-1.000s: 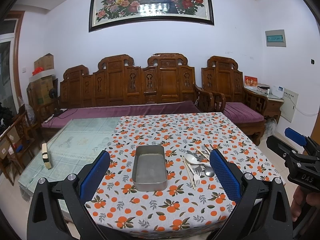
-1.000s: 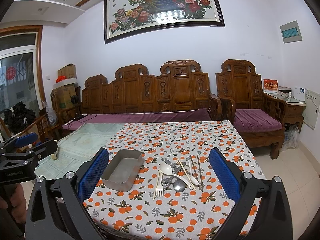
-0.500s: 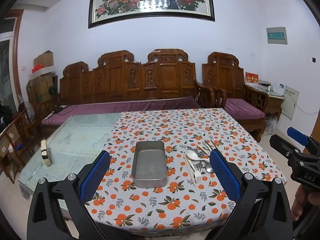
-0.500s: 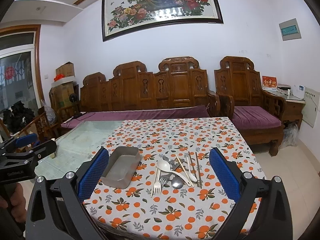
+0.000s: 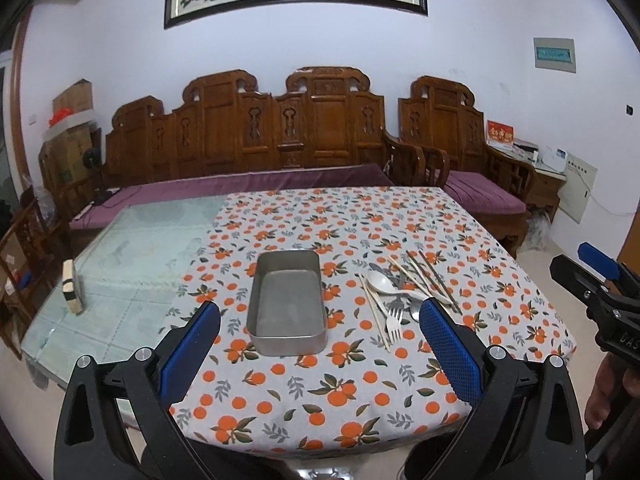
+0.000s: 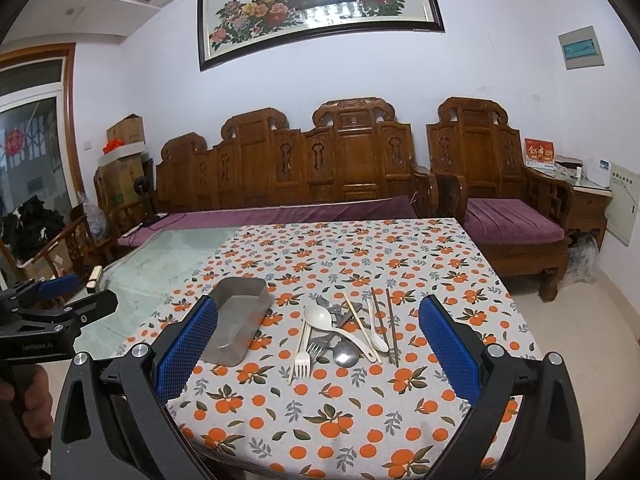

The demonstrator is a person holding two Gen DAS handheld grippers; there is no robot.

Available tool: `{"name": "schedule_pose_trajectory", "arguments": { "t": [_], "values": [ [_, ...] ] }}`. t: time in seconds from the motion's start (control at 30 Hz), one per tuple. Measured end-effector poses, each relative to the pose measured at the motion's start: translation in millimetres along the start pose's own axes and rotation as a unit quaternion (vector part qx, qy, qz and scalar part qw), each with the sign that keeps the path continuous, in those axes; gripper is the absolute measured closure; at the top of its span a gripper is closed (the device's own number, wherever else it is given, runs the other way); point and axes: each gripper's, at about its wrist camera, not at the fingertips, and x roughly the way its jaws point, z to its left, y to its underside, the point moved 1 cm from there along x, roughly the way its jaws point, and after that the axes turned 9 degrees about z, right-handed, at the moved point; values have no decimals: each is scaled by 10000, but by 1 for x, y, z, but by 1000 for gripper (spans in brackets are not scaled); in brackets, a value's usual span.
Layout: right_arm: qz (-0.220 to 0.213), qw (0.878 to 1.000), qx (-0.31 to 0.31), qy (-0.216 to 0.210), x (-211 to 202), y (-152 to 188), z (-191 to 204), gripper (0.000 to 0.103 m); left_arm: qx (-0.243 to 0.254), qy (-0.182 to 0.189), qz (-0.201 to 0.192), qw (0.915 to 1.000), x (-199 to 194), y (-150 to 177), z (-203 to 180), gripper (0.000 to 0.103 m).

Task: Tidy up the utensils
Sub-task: 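Reach into the utensil pile and grasp the white plastic spoon with the right gripper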

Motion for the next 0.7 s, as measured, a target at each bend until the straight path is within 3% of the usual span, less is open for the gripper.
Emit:
{"name": "schedule_pose_trajectory", "arguments": {
  "t": [0.47,0.7],
  "values": [
    [553,9984,-121,-7,72,9,-29,37,266,379,386,9982,57,-4,-11,6],
    [772,9966,-220,-203,110,2,-32,41,359,338,523,9974,86,-9,-12,7]
  ]
}}
